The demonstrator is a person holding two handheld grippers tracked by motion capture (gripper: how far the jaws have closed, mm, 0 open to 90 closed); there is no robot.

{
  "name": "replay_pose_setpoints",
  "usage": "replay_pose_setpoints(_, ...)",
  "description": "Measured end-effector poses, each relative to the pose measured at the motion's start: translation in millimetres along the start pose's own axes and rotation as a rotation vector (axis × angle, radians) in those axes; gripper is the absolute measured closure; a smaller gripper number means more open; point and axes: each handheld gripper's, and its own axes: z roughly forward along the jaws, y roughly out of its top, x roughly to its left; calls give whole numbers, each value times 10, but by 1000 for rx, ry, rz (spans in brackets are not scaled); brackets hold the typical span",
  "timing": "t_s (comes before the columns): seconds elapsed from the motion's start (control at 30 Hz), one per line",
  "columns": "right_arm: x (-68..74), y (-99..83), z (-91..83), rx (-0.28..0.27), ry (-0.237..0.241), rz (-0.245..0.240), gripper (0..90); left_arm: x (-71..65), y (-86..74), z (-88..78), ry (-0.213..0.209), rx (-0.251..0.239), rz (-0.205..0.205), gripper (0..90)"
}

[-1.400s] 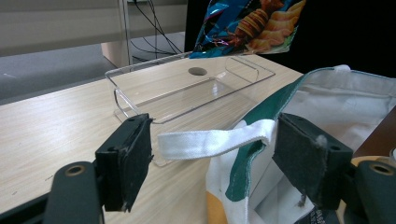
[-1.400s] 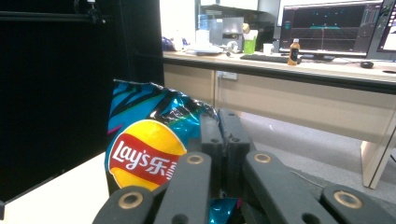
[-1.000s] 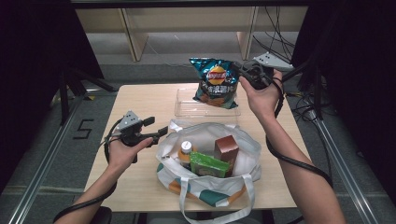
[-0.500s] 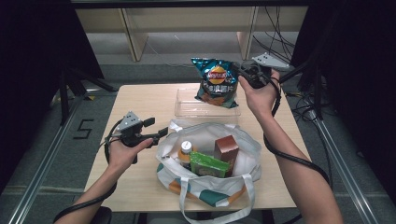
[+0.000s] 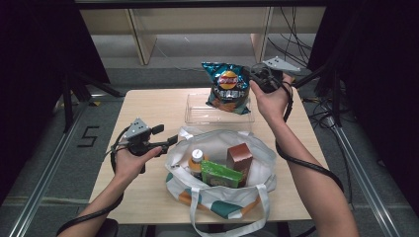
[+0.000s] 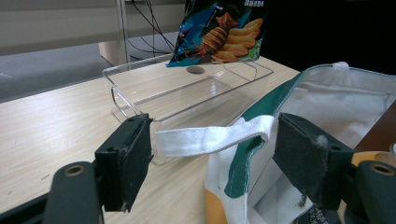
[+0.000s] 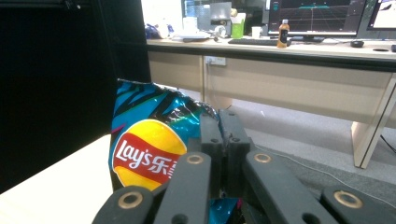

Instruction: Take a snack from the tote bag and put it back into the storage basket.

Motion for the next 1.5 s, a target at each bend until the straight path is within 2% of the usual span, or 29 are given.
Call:
replay_pose_setpoints(0.03, 1, 2, 10, 4, 2, 10, 900, -1, 1, 0, 0, -1, 0, 265)
replay_pose_setpoints(0.13, -11, -3, 50, 2, 1, -5, 900, -2, 1, 1, 0, -1, -1, 265)
replay_pose_setpoints(0.2, -10, -6, 68, 11, -2, 8, 900, -5, 1, 3, 0, -1, -2, 265)
replay_pose_setpoints(0.27, -25, -10, 104, 5, -6, -6, 900, -5, 2, 5, 0, -2, -3, 265)
replay_pose_setpoints(0.3, -12, -15, 112, 9, -7, 13, 900, -5, 4, 5, -1, -3, -5, 265)
replay_pose_setpoints(0.33, -26, -17, 129, 9, -7, -4, 900, -5, 7, 4, -2, -5, -5, 265)
replay_pose_setpoints(0.4, -9, -31, 158, 19, -10, 8, 900, -3, 8, 5, -2, -7, -4, 265)
replay_pose_setpoints(0.47, -23, -35, 186, 22, -8, -3, 900, -1, 7, 5, -1, -7, -3, 265)
replay_pose_setpoints(0.53, -23, -38, 213, 19, -14, 11, 900, 3, 7, 4, -2, -7, -2, 265)
replay_pose_setpoints(0.57, -39, -35, 231, 16, -12, 2, 900, 4, 8, 3, -1, -7, -1, 265)
replay_pose_setpoints(0.83, -61, -61, 320, 35, -24, 20, 900, 2, 9, 2, -3, -10, -4, 265)
replay_pose_setpoints(0.87, -79, -65, 336, 29, -25, 6, 900, 3, 10, 1, -3, -10, -5, 265)
replay_pose_setpoints(0.93, -79, -77, 348, 39, -29, 25, 900, 3, 8, 1, -3, -11, -6, 265)
replay_pose_setpoints(1.03, -103, -95, 380, 41, -31, 8, 900, 1, 7, 3, -5, -9, -4, 265)
replay_pose_setpoints(1.13, -88, -114, 404, 47, -37, 45, 900, -3, 10, 5, -5, -10, -5, 265)
replay_pose_setpoints(1.17, -105, -119, 419, 45, -33, 28, 900, -3, 11, 4, -5, -11, -4, 264)
replay_pose_setpoints(1.37, -101, -148, 467, 58, -36, 35, 900, 2, 8, 4, -12, -16, -2, 265)
replay_pose_setpoints(1.47, -87, -155, 480, 65, -40, 56, 900, -2, 7, 3, -6, -9, -3, 265)
replay_pose_setpoints(1.5, -101, -163, 489, 61, -41, 41, 900, -4, 6, 2, -7, -8, -4, 264)
